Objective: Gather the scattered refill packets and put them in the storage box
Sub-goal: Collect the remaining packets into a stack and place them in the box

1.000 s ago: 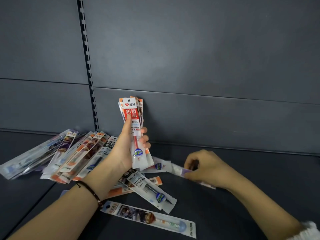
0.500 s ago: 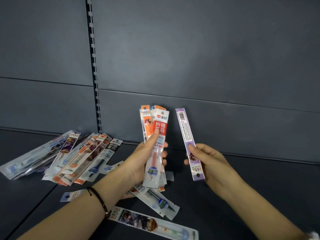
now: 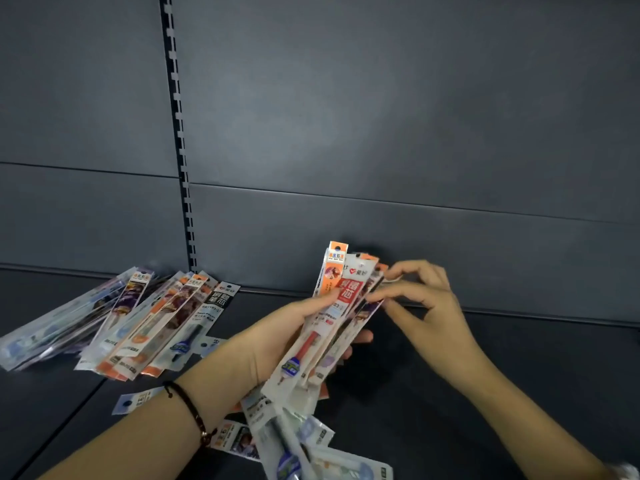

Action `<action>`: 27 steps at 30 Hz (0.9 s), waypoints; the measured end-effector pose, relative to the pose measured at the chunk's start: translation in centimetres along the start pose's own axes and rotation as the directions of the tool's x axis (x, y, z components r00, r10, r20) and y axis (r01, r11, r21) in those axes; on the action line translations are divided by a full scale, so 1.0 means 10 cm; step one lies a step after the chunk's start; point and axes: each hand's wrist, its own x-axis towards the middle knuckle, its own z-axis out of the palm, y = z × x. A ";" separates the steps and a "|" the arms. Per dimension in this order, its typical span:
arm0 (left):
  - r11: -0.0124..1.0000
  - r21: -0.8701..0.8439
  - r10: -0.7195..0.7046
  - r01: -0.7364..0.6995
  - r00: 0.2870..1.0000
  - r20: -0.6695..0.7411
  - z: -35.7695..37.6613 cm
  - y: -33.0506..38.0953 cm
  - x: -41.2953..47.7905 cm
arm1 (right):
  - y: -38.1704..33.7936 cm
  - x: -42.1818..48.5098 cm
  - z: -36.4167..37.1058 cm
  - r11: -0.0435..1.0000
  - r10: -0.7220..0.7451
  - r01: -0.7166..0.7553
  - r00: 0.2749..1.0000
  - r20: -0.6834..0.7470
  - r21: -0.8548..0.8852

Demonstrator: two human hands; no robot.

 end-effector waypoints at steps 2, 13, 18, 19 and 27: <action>0.998 0.065 -0.017 0.017 1.000 -0.004 0.03 -0.02 0.00 | -0.02 -0.01 0.01 0.999 -0.038 0.039 0.995 -0.092 0.002; 0.985 0.109 0.137 -0.135 0.991 -0.009 0.00 -0.03 0.03 | -0.01 -0.05 0.11 0.975 -0.170 0.160 0.984 -0.050 -0.156; 0.964 -0.101 0.221 -0.244 0.954 -0.203 -0.29 0.16 0.03 | 0.00 -0.07 0.16 0.999 0.035 -0.034 0.999 -0.036 0.035; 0.940 -0.175 0.250 -0.294 0.939 -0.236 -0.36 0.19 0.01 | 0.01 -0.08 0.20 0.999 0.029 -0.028 1.000 0.011 -0.029; 0.838 -0.307 0.421 -0.452 0.892 -0.165 -0.42 0.31 -0.05 | -0.06 -0.16 0.52 0.938 0.119 0.079 0.842 0.526 -0.338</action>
